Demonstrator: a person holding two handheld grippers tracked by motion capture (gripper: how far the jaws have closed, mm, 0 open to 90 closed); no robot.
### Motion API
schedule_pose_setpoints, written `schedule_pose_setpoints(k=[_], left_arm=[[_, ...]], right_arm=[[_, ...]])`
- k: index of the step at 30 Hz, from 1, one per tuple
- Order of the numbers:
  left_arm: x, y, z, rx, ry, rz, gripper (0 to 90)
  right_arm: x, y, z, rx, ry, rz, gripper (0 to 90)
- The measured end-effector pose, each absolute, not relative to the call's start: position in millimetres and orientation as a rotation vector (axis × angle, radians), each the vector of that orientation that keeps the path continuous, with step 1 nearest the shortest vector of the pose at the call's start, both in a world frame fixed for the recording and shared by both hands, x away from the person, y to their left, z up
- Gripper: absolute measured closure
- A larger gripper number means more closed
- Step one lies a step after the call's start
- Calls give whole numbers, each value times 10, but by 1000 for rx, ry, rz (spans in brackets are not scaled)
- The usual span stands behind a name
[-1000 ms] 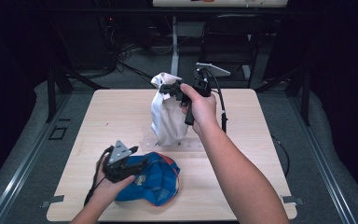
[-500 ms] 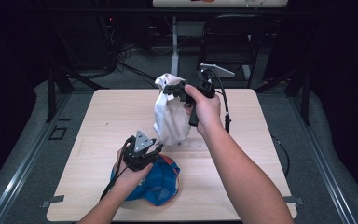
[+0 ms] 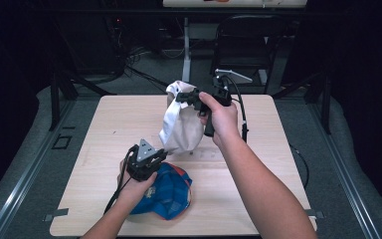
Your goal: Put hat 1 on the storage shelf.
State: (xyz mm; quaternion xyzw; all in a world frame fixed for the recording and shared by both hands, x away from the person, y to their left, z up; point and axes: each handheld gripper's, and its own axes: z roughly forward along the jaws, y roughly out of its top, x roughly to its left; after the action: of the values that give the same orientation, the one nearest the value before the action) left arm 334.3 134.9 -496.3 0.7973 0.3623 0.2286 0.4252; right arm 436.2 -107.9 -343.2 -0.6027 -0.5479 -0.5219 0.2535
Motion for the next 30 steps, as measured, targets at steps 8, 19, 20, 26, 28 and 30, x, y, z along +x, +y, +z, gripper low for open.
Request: schedule_pose_setpoints(k=[8, 19, 20, 26, 28, 30], left_arm=[[3351, 1505, -5050, 1901, 976, 489, 827], [3369, 1640, -5168, 1811, 1046, 377, 827], [3375, 1662, -5184, 1796, 1056, 359, 827], [3367, 1715, -5254, 1773, 1072, 348, 836], [3363, 1742, -5280, 1754, 1082, 335, 838], [3365, 1758, -5297, 1738, 1091, 317, 839]], right_arm=[[4363, -1056, -3489, -1642, -1508, -1400, 808], [4362, -1058, -3575, -1667, -1532, -1380, 809], [4362, -1058, -3584, -1669, -1536, -1377, 808], [4370, -1036, -3653, -1679, -1557, -1355, 808], [4370, -1018, -3664, -1679, -1564, -1354, 808], [4367, -1000, -3667, -1677, -1568, -1348, 808]])
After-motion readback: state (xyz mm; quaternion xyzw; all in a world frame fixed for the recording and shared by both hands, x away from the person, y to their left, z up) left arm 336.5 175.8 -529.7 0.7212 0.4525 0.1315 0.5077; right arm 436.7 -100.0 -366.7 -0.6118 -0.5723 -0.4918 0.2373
